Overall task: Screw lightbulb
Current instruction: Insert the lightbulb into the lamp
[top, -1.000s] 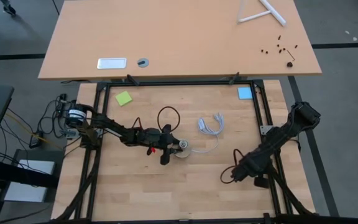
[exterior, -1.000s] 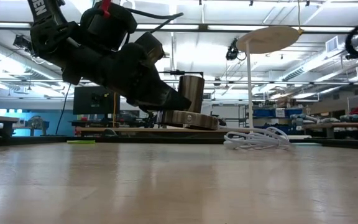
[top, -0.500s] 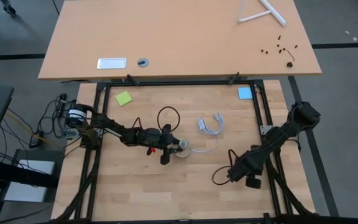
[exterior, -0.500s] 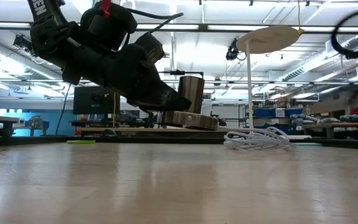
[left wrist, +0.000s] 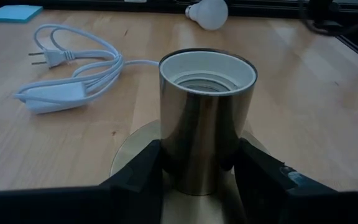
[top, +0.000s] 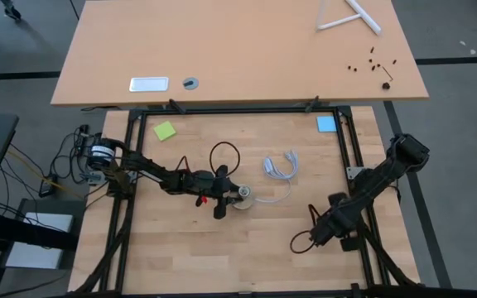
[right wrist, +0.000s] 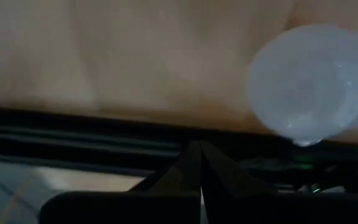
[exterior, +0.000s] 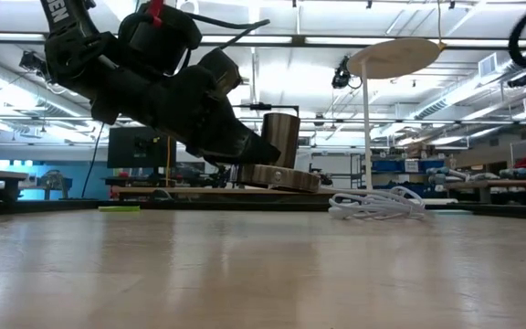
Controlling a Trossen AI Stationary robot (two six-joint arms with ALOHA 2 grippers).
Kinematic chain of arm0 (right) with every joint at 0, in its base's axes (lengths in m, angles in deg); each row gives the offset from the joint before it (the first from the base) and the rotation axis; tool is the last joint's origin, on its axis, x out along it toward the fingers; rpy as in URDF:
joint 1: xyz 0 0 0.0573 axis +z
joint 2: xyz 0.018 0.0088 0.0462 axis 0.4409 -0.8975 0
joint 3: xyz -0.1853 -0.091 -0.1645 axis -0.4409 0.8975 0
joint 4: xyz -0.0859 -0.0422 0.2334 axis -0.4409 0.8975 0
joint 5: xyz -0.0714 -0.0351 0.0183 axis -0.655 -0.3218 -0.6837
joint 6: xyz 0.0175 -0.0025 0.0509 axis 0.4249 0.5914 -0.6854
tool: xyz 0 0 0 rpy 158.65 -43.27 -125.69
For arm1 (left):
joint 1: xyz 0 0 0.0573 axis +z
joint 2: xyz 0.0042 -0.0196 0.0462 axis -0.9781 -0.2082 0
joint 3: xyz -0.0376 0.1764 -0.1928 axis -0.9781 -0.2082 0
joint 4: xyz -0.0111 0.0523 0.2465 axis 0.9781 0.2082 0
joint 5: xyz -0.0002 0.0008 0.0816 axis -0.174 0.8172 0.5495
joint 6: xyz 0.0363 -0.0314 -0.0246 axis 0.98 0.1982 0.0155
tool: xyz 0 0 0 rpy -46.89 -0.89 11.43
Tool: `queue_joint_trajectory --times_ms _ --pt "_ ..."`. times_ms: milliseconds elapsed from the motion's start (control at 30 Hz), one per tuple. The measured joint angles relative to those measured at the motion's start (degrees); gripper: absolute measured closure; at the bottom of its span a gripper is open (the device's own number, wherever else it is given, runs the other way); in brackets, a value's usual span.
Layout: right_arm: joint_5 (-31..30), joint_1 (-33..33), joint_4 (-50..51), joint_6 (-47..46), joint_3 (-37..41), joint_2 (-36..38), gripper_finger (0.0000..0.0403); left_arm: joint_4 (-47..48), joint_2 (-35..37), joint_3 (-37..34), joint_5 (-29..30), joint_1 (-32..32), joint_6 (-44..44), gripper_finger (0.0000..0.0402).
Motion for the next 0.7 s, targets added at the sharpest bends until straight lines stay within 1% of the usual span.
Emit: queue_joint_trajectory --times_ms 167,267,400,500,600,633,700 --pt "-4.97 -1.28 -2.86 3.72 4.80 -0.02 0.0393 -0.11 0.00 0.00 0.00 0.00 0.24 0.0243" --pt "-9.25 -3.73 -2.93 3.58 5.20 -0.02 0.0395 -0.28 0.00 0.00 -0.02 0.00 0.39 0.0243" --pt "-17.98 -7.70 -3.16 3.48 1.55 -0.04 0.0396 -0.32 0.00 0.00 -0.07 0.04 0.88 0.0243" --pt "-22.68 -11.15 -3.09 3.46 -2.10 0.52 0.0395 -0.32 0.00 0.00 -0.18 0.16 0.92 0.0243" --pt "-23.89 -15.32 -2.68 -0.15 -4.04 2.73 0.0395 -0.31 0.00 0.00 -0.17 0.20 0.92 0.0243" --pt "-23.39 -16.77 -2.22 -2.68 -4.03 3.83 0.0395 -0.28 0.00 0.00 -0.17 0.20 0.92 0.0243" --pt "-20.34 -19.81 -1.12 -8.12 -3.25 6.22 0.0391 -0.26 0.00 0.00 -0.17 0.20 0.92 0.0243"
